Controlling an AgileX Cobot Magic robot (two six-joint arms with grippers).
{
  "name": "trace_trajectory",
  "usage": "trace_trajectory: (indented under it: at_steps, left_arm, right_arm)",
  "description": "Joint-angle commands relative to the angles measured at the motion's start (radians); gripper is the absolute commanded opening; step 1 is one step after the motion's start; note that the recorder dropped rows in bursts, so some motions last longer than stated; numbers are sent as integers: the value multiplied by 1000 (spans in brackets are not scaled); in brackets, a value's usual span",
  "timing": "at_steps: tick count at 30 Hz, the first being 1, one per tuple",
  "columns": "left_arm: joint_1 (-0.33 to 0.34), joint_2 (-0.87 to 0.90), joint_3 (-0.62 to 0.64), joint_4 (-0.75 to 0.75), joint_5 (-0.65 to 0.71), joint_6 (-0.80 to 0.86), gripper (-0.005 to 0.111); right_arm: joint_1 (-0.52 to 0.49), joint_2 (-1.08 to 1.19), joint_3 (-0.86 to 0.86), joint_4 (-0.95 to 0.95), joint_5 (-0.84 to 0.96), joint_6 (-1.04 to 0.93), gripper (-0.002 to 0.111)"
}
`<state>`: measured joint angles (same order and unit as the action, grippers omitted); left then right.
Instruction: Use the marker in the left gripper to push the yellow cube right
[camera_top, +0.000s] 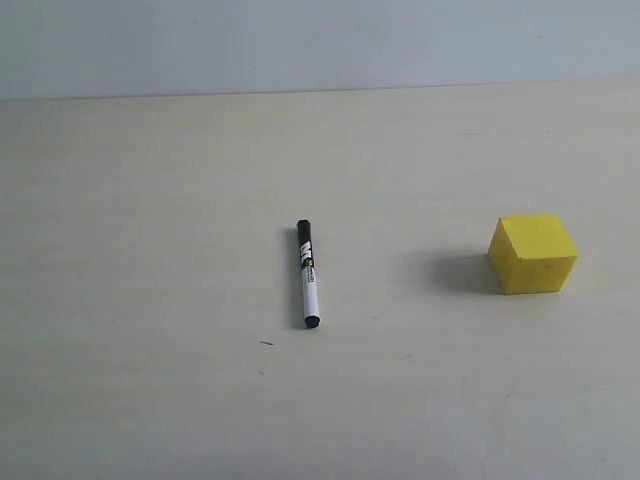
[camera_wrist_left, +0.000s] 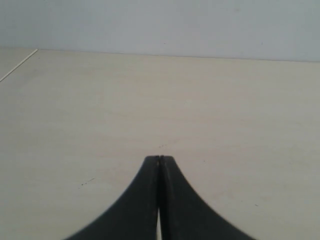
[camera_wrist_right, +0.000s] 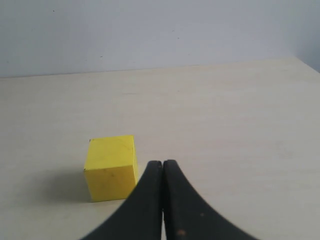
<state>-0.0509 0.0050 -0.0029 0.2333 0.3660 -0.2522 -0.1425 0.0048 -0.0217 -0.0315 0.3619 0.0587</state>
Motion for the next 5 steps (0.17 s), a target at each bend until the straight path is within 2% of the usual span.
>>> trace_trajectory:
  at_steps: [1, 5]
  left_arm:
    - [2, -5, 3, -7, -4, -10, 0]
    - [2, -5, 3, -7, -4, -10, 0]
  right_arm:
    - [-4, -5, 4, -1, -4, -4, 0]
    - [-4, -5, 4, -1, -4, -4, 0]
